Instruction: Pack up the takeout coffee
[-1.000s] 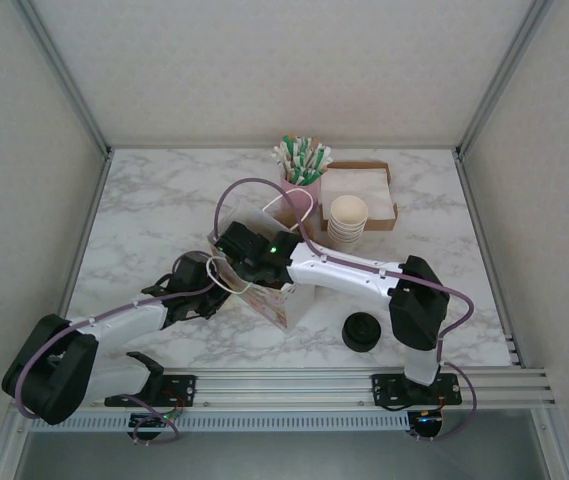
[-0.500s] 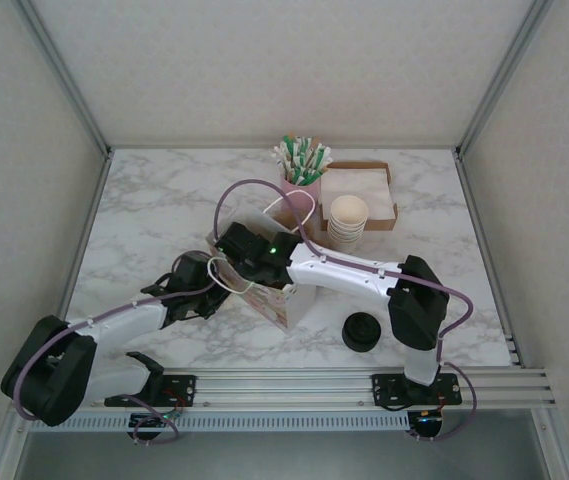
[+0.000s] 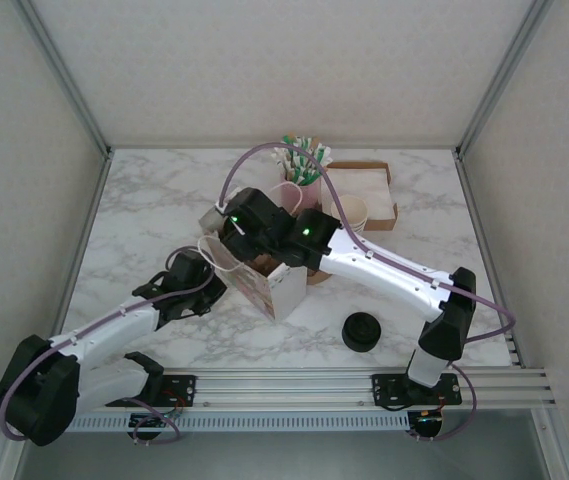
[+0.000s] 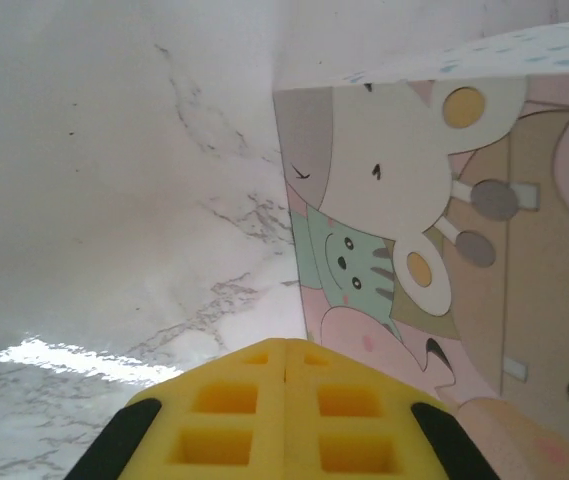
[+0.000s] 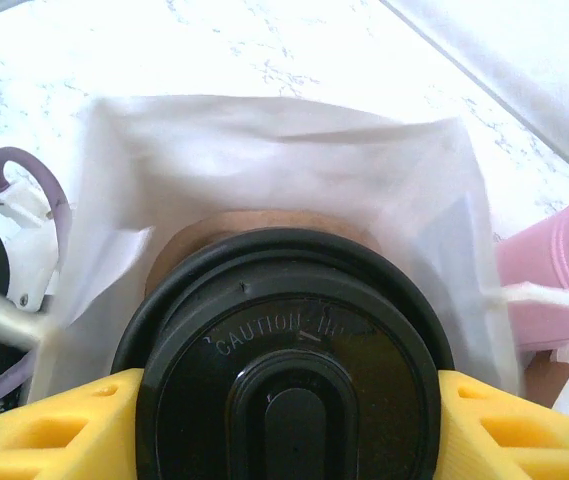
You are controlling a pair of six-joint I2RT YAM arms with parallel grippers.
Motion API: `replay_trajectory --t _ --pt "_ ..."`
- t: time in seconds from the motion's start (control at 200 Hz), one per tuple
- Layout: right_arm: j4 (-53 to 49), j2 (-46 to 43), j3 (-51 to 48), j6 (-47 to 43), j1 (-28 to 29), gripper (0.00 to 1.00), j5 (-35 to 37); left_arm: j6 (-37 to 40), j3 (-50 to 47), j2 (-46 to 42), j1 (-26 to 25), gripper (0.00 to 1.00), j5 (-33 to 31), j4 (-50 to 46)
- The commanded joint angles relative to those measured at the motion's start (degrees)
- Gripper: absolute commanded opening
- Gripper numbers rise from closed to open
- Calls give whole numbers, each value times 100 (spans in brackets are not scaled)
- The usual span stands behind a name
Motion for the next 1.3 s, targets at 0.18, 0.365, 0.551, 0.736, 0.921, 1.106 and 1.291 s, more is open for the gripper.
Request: replay_trajectory --t 0.18,0.365,0.551,0.736,0.921,1.106,1.291 --pt "-291 -177 112 55 -74 47 31 257 295 -427 -45 5 -409 -708" --pt "-577 -191 251 203 -186 46 195 798 852 -751 -39 7 -823 -1563" --pt "-998 -213 637 368 -347 46 -285 1518 1651 -975 -28 12 -1369 -2520" --pt "-1366 -126 831 575 -365 46 -601 1966 2351 -1062 41 16 -1879 -3133" --pt "-1516 -103 923 714 -365 46 -783 2598 3165 -1002 366 28 -1462 -3186" --pt "-1785 -52 1013 712 -366 46 -716 3419 4300 -397 732 45 37 -3208" --pt "-2070 62 1080 718 -364 45 -583 4293 5153 472 746 49 971 -3640"
